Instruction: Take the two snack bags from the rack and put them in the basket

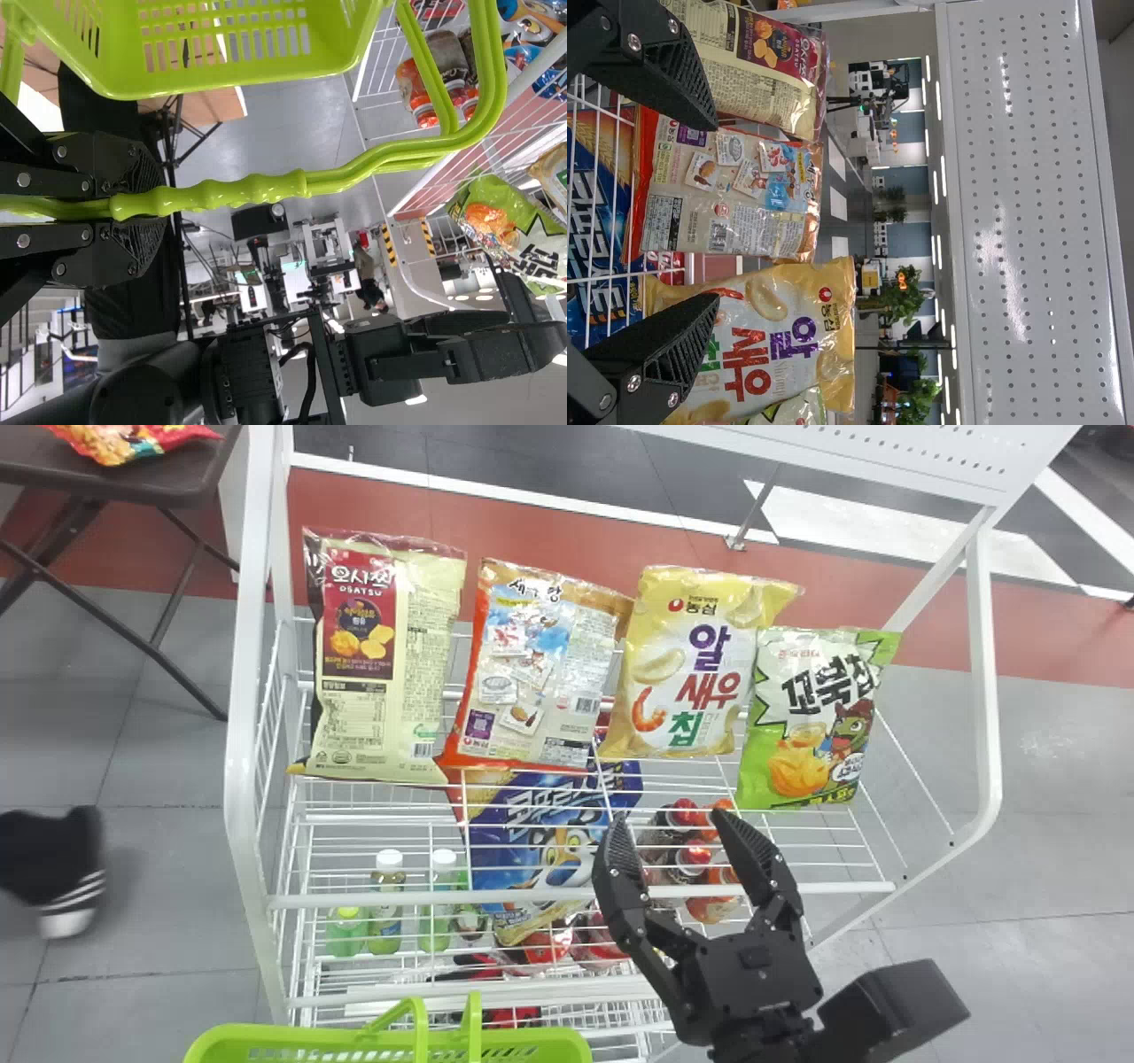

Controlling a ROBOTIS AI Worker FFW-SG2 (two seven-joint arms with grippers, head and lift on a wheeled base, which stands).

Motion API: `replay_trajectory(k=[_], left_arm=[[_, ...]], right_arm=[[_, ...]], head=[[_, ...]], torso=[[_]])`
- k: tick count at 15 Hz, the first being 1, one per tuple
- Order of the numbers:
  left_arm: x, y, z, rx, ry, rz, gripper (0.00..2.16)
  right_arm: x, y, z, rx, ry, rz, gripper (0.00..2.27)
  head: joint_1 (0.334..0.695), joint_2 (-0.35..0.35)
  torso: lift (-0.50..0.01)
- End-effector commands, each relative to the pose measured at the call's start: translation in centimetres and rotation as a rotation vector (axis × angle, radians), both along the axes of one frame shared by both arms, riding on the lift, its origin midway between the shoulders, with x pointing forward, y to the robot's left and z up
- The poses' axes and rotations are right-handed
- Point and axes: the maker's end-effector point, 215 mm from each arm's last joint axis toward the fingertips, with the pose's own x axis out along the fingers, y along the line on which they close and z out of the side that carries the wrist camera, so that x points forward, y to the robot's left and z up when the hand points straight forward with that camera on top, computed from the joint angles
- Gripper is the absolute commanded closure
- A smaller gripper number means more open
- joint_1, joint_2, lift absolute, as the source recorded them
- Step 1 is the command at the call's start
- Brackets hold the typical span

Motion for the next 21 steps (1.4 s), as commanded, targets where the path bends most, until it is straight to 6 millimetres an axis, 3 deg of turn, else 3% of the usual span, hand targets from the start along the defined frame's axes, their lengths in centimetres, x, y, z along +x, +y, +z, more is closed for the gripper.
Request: replay_trajectory(k=[1,10,12,16,18,21], left_arm=[[0.0,0.0,0.0,0.0,0.0,0.0,1.64],[-0.1,0.0,0.1,-0.001,0.002,-0.001,1.64],[-0.1,0.0,0.1,-0.003,0.002,-0.003,1.64],[-0.7,-0.3,-0.5,-0.003,0.021,-0.011,1.64],[-0.8,-0.8,-0.7,-0.006,0.027,-0.023,1.64],[-0.7,-0.8,-1.0,0.004,0.03,-0.036,1.64]], right_arm=[[0.0,0.0,0.0,0.0,-0.001,0.0,0.14],[0.2,0.0,0.1,-0.001,-0.002,0.001,0.14],[0.9,0.1,-0.7,-0.002,0.021,0.003,0.14],[4.6,0.6,-2.8,-0.008,0.079,0.014,0.14],[7.4,0.8,-3.5,-0.008,0.094,0.012,0.14],[10.9,1.8,-3.7,-0.003,0.1,0.024,0.14]], head=[[0.695,-0.35],[0.695,-0.35],[0.695,-0.35],[0.695,-0.35],[0.695,-0.35],[0.695,-0.35]], torso=[[-0.011],[-0.011],[-0.011],[-0.011],[-0.011],[-0.011]])
